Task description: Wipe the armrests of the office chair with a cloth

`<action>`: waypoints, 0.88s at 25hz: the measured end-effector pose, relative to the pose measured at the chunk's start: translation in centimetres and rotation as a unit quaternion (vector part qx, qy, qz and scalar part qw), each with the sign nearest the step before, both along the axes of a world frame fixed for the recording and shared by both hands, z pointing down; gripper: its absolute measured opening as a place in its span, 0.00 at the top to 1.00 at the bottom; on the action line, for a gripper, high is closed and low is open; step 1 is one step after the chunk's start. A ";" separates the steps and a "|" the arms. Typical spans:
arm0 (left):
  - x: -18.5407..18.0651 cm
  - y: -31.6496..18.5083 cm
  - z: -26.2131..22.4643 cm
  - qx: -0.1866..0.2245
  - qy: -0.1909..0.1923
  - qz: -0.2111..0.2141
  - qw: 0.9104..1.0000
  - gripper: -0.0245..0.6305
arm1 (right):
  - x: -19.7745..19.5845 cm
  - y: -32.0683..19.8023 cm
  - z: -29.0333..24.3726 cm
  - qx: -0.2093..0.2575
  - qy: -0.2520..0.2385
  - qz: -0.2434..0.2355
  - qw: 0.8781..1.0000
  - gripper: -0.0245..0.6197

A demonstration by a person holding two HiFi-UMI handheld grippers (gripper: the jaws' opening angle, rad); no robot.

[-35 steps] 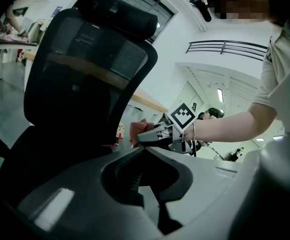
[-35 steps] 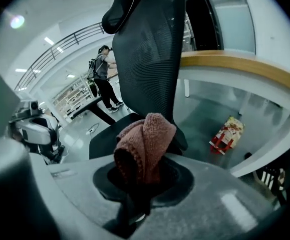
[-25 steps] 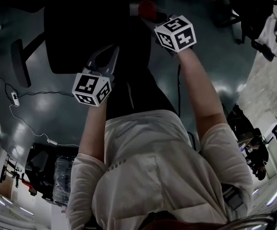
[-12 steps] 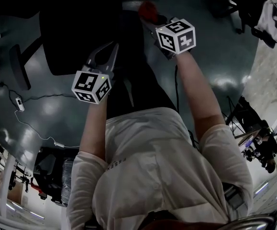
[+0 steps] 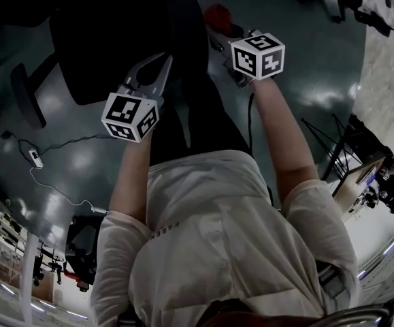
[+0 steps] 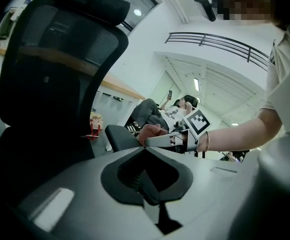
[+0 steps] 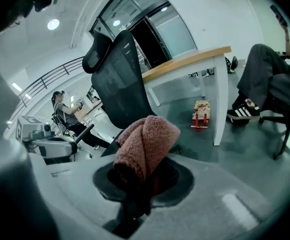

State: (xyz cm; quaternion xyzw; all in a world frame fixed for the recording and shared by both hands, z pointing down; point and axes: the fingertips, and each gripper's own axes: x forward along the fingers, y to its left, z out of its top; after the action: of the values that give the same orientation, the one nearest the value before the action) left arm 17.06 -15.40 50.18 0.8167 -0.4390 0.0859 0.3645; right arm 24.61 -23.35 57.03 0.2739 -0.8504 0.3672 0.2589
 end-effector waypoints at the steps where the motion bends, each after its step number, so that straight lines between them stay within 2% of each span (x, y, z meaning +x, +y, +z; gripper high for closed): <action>1: 0.0 0.5 0.0 0.000 -0.001 0.007 1.000 0.94 | 0.4 0.6 0.0 0.006 0.010 0.004 1.000 0.89; 8: -1.4 3.9 -0.3 0.006 -0.004 0.035 0.999 0.94 | 2.1 4.5 0.1 0.015 0.043 0.058 0.997 0.89; 17: -2.4 7.6 -0.1 0.010 0.005 0.065 0.998 0.94 | 3.8 11.8 1.0 0.011 0.073 0.072 0.995 0.89; 22: -3.1 8.5 -0.5 0.015 0.010 0.076 0.997 0.94 | 3.9 13.0 1.3 0.017 0.101 0.117 0.988 0.89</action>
State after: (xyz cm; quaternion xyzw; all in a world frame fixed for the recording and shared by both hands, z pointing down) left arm 13.96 -6.87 49.69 0.8542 -0.3728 0.0984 0.3489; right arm 28.51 -10.38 58.36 0.4116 -0.7878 0.3514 0.2941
